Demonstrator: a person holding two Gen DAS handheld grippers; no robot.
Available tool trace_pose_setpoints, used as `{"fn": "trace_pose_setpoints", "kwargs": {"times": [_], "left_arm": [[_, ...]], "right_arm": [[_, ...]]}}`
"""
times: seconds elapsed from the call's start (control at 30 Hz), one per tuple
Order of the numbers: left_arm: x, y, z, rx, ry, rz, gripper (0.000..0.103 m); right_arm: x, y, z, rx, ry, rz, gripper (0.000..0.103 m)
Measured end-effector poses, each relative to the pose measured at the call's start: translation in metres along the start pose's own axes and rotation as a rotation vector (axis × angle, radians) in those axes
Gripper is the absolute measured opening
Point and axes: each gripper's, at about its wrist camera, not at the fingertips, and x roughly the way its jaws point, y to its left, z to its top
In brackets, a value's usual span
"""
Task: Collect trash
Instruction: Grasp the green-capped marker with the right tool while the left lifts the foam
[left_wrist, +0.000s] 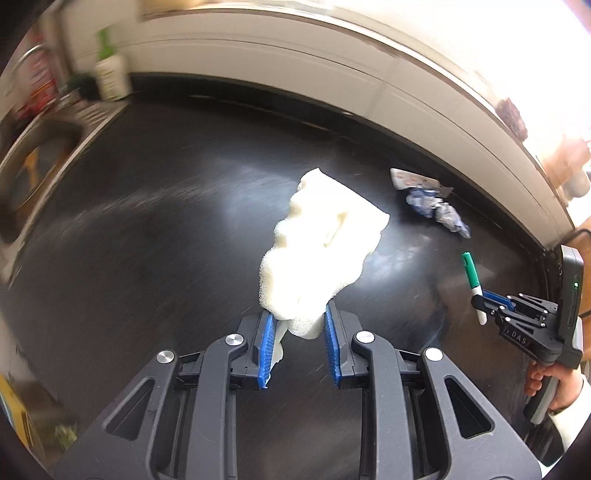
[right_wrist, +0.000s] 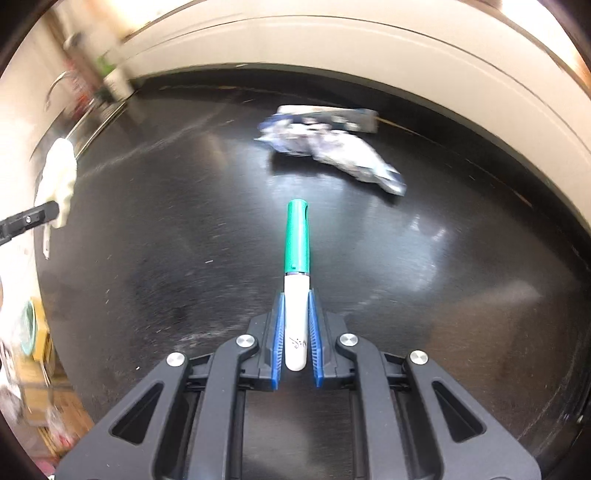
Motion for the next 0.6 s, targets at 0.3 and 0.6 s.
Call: {"fn": "trace_pose_setpoints", "kwargs": {"times": [0.3, 0.6], "left_arm": [[-0.068, 0.100, -0.085, -0.243, -0.048, 0.135, 0.023], [-0.136, 0.195, -0.193, -0.530, -0.080, 0.267, 0.023]], "right_arm": [[-0.002, 0.098, 0.012, -0.233, 0.021, 0.111, 0.014], [-0.016, 0.271, 0.013, -0.570, 0.028, 0.293, 0.014]]}}
